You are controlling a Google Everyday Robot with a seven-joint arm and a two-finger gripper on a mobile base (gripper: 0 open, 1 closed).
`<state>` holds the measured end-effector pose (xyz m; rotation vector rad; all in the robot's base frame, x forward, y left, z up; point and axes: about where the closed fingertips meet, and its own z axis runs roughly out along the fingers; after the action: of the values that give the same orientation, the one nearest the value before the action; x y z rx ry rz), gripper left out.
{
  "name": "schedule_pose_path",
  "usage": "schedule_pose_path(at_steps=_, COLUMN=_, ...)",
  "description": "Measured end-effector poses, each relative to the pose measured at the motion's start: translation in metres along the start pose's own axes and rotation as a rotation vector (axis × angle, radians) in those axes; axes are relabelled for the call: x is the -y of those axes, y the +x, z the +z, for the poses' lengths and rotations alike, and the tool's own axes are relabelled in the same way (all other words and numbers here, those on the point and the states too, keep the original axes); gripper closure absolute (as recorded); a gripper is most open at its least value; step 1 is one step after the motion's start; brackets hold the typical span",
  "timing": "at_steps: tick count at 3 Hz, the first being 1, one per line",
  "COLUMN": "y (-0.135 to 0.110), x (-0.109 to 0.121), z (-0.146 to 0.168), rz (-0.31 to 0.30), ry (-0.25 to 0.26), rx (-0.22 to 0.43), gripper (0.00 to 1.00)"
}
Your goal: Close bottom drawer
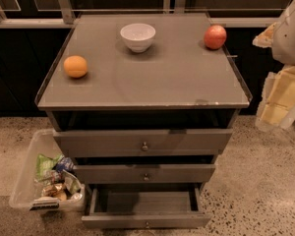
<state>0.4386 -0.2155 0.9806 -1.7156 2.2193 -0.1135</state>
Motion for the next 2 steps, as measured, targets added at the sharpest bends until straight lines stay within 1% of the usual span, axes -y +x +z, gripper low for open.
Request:
schedule_pose_path(at_steps=1, y=0.0, x=0.0, z=0.0, rz=0.0, ry=0.0, rx=0.0, gripper=0.0)
schedule_pose_path(at_steps=2, y=0.01, x=-0.013, z=0.007, rz=0.032, ry=0.012, rx=0.038, gripper=0.0)
